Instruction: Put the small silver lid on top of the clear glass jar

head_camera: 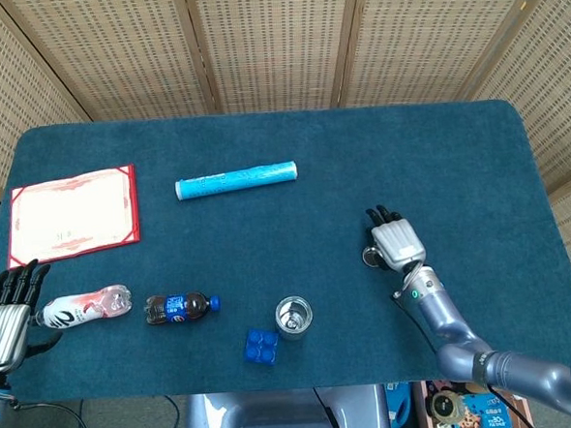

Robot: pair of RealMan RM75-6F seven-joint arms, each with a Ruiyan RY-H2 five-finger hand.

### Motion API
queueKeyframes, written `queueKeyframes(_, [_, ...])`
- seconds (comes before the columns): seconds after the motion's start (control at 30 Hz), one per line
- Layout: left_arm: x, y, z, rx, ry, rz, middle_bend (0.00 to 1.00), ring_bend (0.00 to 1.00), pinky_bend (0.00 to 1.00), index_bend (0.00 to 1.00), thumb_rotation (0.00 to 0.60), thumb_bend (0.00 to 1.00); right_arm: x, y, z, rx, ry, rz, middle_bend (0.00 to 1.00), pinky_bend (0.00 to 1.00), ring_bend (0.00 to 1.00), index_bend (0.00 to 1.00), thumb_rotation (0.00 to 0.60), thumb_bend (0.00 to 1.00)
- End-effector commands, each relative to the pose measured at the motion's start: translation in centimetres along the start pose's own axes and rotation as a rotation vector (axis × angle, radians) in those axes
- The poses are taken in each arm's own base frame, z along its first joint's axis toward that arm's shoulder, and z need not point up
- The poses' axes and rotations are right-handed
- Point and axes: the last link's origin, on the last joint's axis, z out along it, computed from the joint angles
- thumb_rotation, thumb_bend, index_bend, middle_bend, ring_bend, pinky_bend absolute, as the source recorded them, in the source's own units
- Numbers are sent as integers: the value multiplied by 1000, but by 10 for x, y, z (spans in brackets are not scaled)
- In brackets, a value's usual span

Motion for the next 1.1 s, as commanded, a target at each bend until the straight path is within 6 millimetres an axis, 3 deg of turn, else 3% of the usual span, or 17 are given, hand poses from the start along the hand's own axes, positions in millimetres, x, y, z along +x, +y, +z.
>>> queueKeyframes(0.03, [0,1,0,-2,0,-1,0,0,0,0,600,178,-2,2,0,-6,-4,4,175,246,0,508,600,537])
queueKeyframes(0.63, [-1,1,1,-1,1,-2,0,0,0,0,600,178,-11,1,3,-6,-10,18,186,254,0,508,600,540])
queueKeyframes(1.1, [0,0,1,1,0,-4,0,0,0,0,600,178,-11,-2,5,-6,23,21,233,274,8,575,600,540])
